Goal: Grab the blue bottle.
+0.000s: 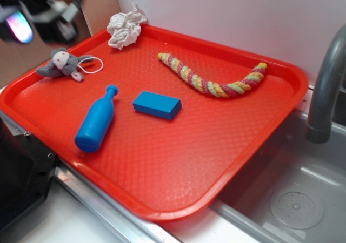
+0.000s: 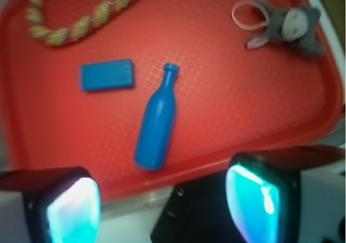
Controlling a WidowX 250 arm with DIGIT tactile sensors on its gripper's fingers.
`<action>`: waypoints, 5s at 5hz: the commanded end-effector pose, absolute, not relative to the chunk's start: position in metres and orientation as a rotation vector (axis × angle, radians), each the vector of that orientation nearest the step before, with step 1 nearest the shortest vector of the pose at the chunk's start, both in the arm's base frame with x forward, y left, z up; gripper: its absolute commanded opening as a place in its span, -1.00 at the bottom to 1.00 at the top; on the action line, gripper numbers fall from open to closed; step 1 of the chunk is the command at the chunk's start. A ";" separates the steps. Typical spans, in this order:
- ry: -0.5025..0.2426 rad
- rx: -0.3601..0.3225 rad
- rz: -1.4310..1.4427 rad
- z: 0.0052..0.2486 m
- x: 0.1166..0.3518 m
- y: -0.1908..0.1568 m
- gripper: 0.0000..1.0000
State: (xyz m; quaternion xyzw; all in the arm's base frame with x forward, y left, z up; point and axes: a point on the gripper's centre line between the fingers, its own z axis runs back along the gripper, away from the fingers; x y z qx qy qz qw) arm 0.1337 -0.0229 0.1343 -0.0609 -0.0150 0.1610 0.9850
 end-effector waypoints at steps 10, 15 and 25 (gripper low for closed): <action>0.025 -0.080 0.370 0.065 0.095 -0.036 1.00; -0.018 -0.108 0.427 0.066 0.135 -0.023 1.00; -0.097 0.018 0.294 0.209 0.101 0.000 -1.00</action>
